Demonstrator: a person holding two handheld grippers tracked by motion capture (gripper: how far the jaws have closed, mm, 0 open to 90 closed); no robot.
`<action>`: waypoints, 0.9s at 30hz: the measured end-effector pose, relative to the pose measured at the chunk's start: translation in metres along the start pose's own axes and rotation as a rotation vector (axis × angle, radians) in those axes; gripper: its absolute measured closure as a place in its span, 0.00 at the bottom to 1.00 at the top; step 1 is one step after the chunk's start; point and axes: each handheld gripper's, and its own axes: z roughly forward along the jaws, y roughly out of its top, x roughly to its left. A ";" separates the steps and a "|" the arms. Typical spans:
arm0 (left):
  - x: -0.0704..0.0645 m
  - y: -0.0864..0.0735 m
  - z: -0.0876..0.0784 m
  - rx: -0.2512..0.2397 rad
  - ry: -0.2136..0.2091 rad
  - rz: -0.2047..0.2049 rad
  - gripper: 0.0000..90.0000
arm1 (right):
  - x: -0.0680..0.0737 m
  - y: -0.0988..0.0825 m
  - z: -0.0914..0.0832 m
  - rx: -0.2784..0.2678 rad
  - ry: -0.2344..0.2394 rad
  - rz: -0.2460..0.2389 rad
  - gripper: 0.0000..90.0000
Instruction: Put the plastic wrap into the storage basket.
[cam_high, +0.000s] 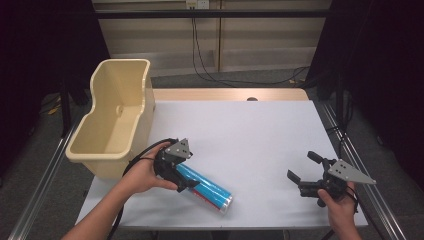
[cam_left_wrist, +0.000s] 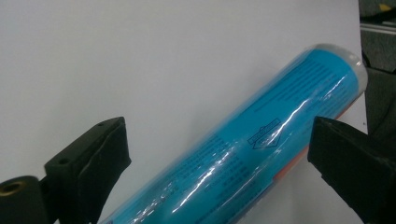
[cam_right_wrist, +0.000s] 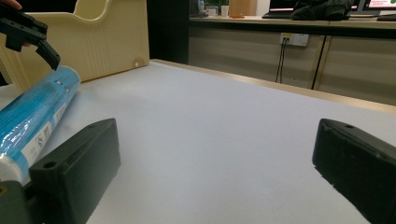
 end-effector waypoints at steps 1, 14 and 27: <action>0.000 0.000 0.000 0.000 0.000 0.000 0.04 | 0.000 0.000 0.000 0.000 0.000 0.001 0.00; 0.005 0.009 0.026 0.255 -0.087 0.116 0.03 | 0.000 0.000 0.001 0.001 0.006 -0.001 0.00; 0.005 0.004 0.047 0.328 -0.139 0.215 0.06 | 0.000 0.000 0.001 0.006 0.009 -0.003 0.00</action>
